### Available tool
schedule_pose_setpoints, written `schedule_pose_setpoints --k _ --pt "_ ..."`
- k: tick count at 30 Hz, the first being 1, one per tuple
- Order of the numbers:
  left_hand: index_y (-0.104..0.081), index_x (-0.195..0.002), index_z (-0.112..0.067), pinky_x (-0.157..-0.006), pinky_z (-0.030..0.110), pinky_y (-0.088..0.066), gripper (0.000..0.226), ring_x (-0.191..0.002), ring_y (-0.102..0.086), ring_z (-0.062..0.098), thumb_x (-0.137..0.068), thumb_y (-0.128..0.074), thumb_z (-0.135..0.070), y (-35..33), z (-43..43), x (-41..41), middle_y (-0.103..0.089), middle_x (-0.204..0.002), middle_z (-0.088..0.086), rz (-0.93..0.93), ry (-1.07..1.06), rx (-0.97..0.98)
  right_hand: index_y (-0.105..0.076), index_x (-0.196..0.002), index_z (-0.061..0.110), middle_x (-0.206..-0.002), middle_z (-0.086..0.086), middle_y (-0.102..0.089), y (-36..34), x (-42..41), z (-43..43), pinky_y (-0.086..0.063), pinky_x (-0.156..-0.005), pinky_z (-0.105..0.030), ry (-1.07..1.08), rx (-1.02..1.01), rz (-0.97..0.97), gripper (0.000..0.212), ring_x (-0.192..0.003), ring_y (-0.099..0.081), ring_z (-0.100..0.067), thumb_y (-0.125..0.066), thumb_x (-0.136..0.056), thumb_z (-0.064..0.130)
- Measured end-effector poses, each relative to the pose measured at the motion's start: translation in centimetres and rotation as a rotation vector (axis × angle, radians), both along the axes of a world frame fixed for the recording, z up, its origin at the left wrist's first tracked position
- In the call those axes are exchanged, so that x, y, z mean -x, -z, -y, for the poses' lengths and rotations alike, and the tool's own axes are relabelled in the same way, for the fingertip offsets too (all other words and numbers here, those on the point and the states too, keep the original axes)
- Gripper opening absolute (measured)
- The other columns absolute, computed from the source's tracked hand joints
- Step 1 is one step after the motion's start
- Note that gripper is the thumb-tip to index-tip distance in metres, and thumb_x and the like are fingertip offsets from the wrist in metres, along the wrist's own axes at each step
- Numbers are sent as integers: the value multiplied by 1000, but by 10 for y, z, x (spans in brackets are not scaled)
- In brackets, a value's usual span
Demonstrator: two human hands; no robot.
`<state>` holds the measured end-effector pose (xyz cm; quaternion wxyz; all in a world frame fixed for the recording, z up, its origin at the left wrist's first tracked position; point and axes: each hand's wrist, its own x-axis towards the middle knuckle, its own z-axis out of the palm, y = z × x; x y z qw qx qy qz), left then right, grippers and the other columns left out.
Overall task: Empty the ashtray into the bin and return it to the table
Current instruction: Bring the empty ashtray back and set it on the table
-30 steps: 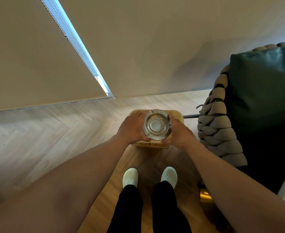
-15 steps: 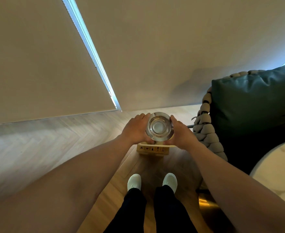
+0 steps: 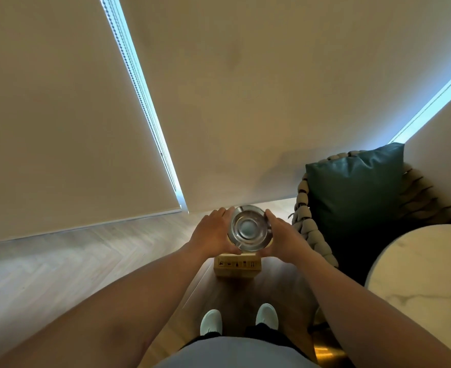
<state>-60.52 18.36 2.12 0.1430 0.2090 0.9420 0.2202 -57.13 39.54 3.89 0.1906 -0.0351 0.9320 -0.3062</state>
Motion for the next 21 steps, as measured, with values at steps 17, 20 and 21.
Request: schedule_pose_setpoints --k 17,20,21 --pt "-36 -141 -21 -95 39 -50 108 -112 -54 19 -53 -83 -63 -2 -20 -20 -56 -128 1 -39 281 -53 -17 -149 24 -132 3 -56 14 -75 -7 -50 -99 -39 292 -114 -41 118 -120 -55 -19 -88 -57 47" --pt "-34 -144 -21 -100 39 -48 108 -118 -52 19 -57 -84 -62 -3 -34 -28 -54 -134 0 -33 360 -45 -12 -150 26 -140 2 -51 16 -100 -10 -47 -102 -39 396 -116 -50 122 -128 -49 -22 -88 -57 47" --pt "-35 -144 -22 -100 40 -48 108 -118 -52 19 -57 -84 -61 -3 -39 -32 -54 -135 0 -37 382 -45 -10 -151 27 -142 1 -49 16 -109 -13 -46 -102 -40 426 -111 -42 124 -129 -48 -24 -88 -56 48"
